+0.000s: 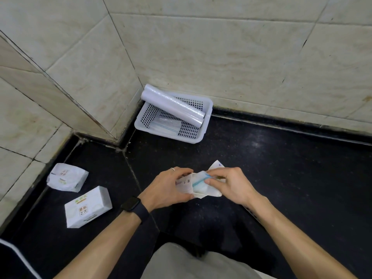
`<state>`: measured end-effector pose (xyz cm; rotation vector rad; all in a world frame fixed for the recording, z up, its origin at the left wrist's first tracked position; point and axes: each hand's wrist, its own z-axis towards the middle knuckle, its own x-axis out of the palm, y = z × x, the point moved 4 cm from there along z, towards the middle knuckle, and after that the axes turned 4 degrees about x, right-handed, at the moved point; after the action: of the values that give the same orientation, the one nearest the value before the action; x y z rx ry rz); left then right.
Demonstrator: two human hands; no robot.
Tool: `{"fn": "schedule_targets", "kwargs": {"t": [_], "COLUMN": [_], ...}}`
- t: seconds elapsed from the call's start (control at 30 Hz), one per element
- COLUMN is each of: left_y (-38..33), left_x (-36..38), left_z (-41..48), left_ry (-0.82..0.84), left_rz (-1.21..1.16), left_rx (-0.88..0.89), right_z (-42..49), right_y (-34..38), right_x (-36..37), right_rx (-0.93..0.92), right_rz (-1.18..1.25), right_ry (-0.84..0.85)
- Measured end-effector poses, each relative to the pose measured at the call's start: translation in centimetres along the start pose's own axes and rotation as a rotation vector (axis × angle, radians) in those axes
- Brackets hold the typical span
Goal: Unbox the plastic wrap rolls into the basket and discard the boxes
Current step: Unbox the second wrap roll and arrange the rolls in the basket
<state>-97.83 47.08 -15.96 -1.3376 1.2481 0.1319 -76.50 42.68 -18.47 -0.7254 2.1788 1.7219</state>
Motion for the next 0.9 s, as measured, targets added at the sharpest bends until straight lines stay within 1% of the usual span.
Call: {"fn": "schedule_targets", "kwargs": {"t": [0.17, 0.27, 0.4, 0.53, 0.57, 0.6, 0.63, 0.67, 0.7, 0.73, 0.77, 0.8, 0.87, 0.9], "left_y": [1.9, 3.6, 6.3, 8.0, 8.0, 7.5, 6.8, 5.9, 5.0, 4.2, 3.3, 2.4, 1.3, 1.2], "left_x": [0.5, 1.0, 2.4, 4.1, 4.3, 4.2, 3.6, 2.8, 2.1, 1.8, 1.6, 1.4, 1.1, 0.9], "left_z": [-0.3, -0.1, -0.2, -0.3, -0.1, 0.2, 0.6, 1.0, 1.4, 1.7, 2.1, 2.2, 2.4, 2.5], "left_ry": [-0.006, 0.019, 0.034, 0.116, 0.114, 0.065, -0.027, -0.149, -0.234, -0.25, -0.189, -0.101, 0.032, 0.047], "left_rz": [0.041, 0.134, 0.231, 0.277, 0.205, 0.053, -0.168, -0.431, -0.69, -0.898, -1.038, -1.122, -1.21, -1.229], "left_rx": [-0.052, -0.088, -0.153, -0.196, -0.217, -0.257, -0.309, -0.358, -0.427, -0.513, -0.585, -0.635, -0.677, -0.68], "right_z": [-0.9, -1.5, -2.5, -3.3, -3.4, -3.5, -3.4, -3.4, -3.2, -3.0, -2.8, -2.4, -1.6, -1.1], "right_y": [-2.0, -3.3, -4.3, -5.3, -5.5, -5.7, -5.9, -5.8, -5.6, -5.2, -4.7, -4.0, -2.9, -2.6], "right_x": [-1.1, -1.4, -2.0, -2.0, -2.0, -1.9, -1.8, -1.8, -1.6, -1.5, -1.3, -1.0, -0.7, -0.6], "right_rx": [0.109, 0.161, 0.21, 0.249, 0.262, 0.276, 0.288, 0.293, 0.288, 0.273, 0.256, 0.239, 0.213, 0.206], "right_rz": [0.162, 0.234, 0.4, 0.558, 0.589, 0.619, 0.645, 0.667, 0.684, 0.7, 0.713, 0.719, 0.671, 0.63], "right_ry": [-0.103, -0.106, -0.141, -0.171, -0.178, -0.188, -0.203, -0.213, -0.216, -0.207, -0.189, -0.17, -0.168, -0.18]}}
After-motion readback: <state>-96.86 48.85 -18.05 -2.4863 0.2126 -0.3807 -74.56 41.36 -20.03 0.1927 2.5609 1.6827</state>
